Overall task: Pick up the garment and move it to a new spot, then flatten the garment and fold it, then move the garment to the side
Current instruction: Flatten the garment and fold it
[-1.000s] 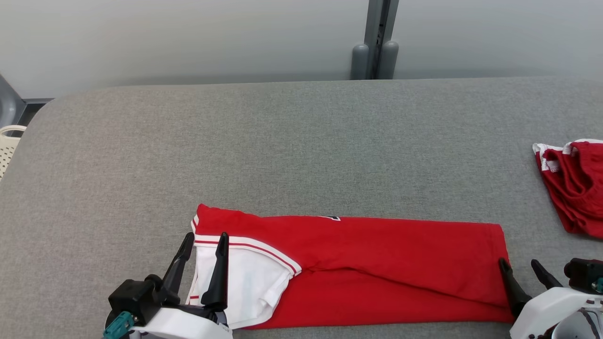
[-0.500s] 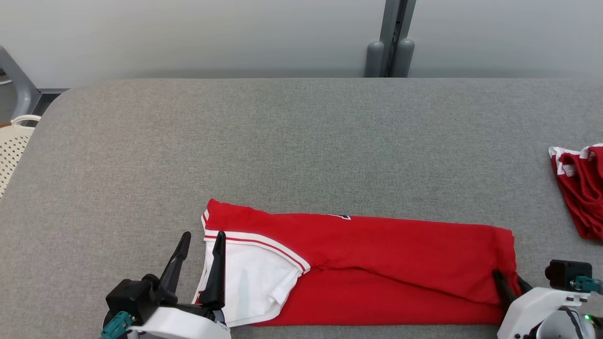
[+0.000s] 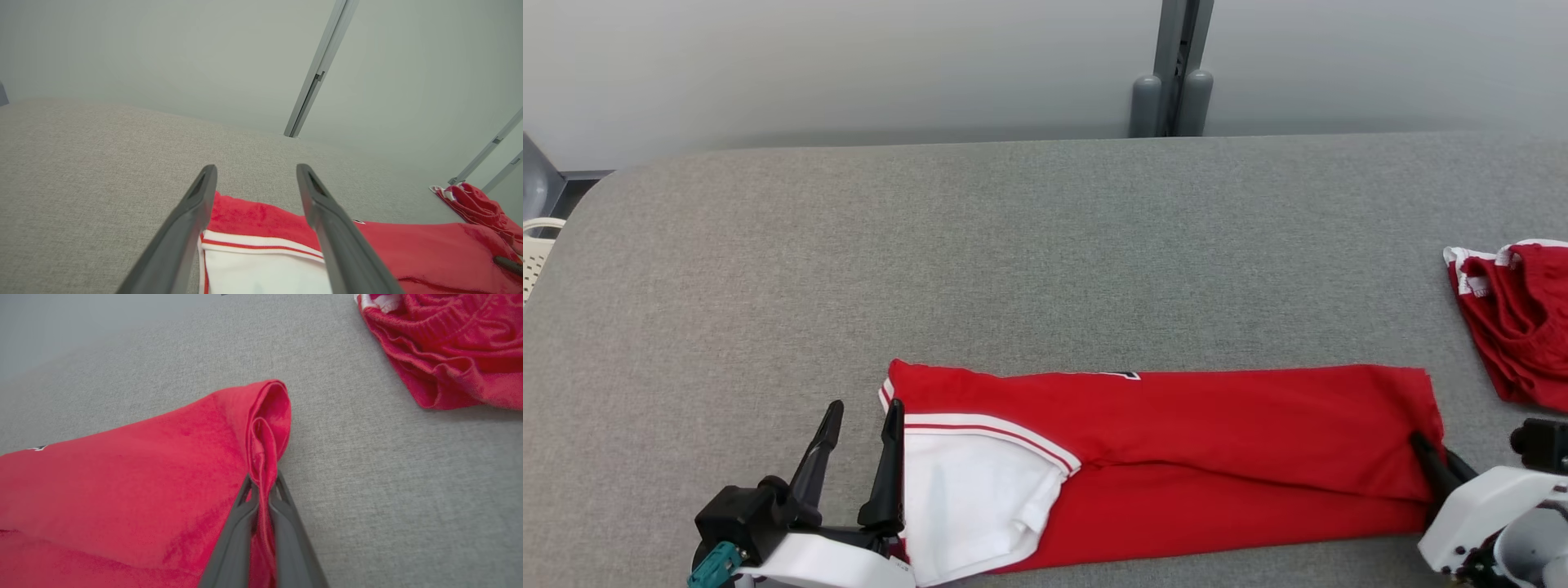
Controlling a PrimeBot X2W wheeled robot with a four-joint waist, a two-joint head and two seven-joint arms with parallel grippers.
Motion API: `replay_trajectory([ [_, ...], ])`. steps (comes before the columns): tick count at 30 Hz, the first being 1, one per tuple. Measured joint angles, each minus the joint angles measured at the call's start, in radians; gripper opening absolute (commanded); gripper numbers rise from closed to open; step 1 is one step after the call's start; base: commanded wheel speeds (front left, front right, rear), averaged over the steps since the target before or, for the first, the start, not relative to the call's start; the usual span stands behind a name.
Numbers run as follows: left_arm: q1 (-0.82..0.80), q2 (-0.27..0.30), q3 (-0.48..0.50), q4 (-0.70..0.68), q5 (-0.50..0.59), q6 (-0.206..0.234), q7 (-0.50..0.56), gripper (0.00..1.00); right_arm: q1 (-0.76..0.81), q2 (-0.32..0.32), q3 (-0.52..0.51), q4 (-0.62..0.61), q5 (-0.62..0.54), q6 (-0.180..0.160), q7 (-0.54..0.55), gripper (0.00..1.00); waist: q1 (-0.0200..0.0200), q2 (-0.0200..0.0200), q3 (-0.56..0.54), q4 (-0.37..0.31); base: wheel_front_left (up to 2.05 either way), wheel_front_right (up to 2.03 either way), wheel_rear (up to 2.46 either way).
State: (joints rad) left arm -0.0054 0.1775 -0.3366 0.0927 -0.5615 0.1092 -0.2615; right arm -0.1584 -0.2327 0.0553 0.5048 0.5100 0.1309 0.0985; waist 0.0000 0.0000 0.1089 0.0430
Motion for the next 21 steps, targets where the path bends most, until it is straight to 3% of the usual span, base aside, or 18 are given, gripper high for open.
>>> replay_trajectory([
  [10,0.015,-0.004,-0.003,0.002,0.006,-0.004,0.0,1.0,0.063,-0.123,-0.091,-0.135,0.078,0.0,0.091,0.0,0.0,0.0,-0.014,-0.049,0.0,0.0,0.0],
  [21,0.017,-0.002,-0.017,0.007,0.006,-0.007,0.0,1.0,0.114,-0.07,-0.121,-0.305,0.126,0.0,0.181,0.0,0.0,0.0,-0.028,-0.09,0.0,0.0,0.0],
])
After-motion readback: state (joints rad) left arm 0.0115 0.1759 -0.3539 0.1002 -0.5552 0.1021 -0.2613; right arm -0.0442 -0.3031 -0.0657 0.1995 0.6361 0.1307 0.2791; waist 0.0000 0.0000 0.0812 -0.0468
